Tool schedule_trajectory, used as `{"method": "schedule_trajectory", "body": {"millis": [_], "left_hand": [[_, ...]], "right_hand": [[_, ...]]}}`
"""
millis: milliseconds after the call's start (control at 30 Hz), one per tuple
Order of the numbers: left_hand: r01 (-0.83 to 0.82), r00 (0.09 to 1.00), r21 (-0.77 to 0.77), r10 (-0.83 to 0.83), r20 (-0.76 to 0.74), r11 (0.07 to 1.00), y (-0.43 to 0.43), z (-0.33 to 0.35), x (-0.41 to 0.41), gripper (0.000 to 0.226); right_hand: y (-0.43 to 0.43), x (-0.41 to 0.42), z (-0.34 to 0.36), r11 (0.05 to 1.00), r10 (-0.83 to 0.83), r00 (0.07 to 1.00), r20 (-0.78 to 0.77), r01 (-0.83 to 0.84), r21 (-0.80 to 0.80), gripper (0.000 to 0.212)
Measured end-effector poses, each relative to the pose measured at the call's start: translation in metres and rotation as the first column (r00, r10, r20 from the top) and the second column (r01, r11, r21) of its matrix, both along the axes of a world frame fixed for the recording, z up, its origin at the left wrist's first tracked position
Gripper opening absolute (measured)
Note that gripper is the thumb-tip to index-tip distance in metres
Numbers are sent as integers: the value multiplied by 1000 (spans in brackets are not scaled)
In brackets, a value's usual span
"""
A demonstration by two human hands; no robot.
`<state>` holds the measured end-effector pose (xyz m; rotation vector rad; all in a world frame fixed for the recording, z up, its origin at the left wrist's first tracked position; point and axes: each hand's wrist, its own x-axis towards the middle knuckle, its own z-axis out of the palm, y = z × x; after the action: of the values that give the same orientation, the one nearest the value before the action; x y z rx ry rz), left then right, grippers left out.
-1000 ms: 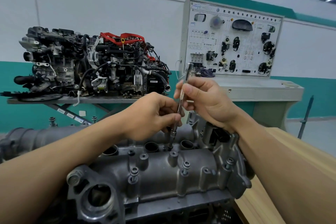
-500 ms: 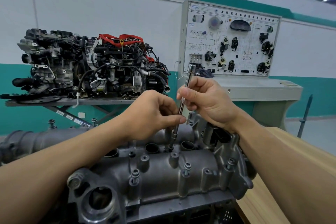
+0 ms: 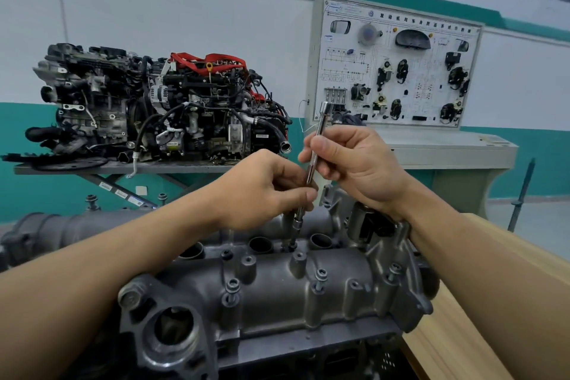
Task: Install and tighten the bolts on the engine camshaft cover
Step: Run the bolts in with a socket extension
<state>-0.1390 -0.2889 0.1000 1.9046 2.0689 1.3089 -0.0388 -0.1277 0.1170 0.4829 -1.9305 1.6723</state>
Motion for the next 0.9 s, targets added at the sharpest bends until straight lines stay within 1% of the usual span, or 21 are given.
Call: {"method": "schedule_trajectory", "body": {"millis": [67, 100, 133, 200, 300, 400, 433, 467, 500, 533, 600, 667, 733, 800, 867, 900], "left_hand": [[-17, 1000, 42, 16, 4, 999, 0, 0, 2, 35], [-27, 999, 63, 26, 24, 998, 0, -1, 1, 39], [-35, 999, 82, 32, 45, 996, 0, -1, 1, 38], [-41, 997, 100, 34, 70, 994, 0, -2, 0, 30], [-13, 993, 67, 5, 117, 998, 1, -2, -1, 18], [27, 986, -15, -24, 166, 1000, 0, 1, 0, 14], [38, 984, -37, -31, 176, 999, 0, 2, 0, 11], [50, 981, -54, -39, 191, 997, 0, 3, 0, 9], [63, 977, -65, -48, 208, 996, -1, 4, 1, 7], [76, 973, -73, -58, 223, 994, -1, 5, 1, 7], [92, 969, -93, -68, 236, 991, -2, 7, 2, 9], [99, 974, -120, -72, 215, 988, -3, 8, 3, 11], [103, 980, -139, -77, 181, 985, -4, 9, 6, 13], [99, 985, -141, -77, 153, 985, -5, 10, 8, 14], [74, 988, -122, -57, 144, 990, -5, 8, 11, 14], [51, 990, -104, -37, 135, 993, -4, 6, 12, 10]], "right_hand": [[-3, -1, 3, 996, -66, 997, -41, 68, 53, 19], [-4, -2, 6, 989, -106, 992, -63, 112, 92, 24], [-5, -3, 9, 978, -145, 986, -83, 155, 138, 28], [-9, -3, 15, 951, -207, 971, -115, 228, 208, 29], [-10, -2, 17, 918, -287, 947, -144, 315, 240, 34], [-11, 5, 26, 892, -291, 953, -84, 302, 335, 47], [-11, 9, 34, 879, -286, 957, -47, 282, 385, 45], [-10, 14, 43, 854, -289, 957, -27, 271, 445, 38], [-9, 20, 54, 804, -303, 952, -36, 276, 526, 28], [-9, 26, 66, 727, -318, 946, -67, 289, 623, 19], [-7, 33, 85, 536, -329, 936, -123, 292, 792, 16], [-8, 37, 95, 378, -338, 933, -124, 255, 890, 15], [-11, 38, 101, 206, -357, 924, -136, 220, 954, 15], [-15, 38, 105, 42, -371, 912, -175, 205, 978, 19], [-18, 39, 113, -87, -380, 898, -223, 205, 975, 27], [-21, 39, 116, -130, -376, 895, -241, 207, 970, 32]]}}
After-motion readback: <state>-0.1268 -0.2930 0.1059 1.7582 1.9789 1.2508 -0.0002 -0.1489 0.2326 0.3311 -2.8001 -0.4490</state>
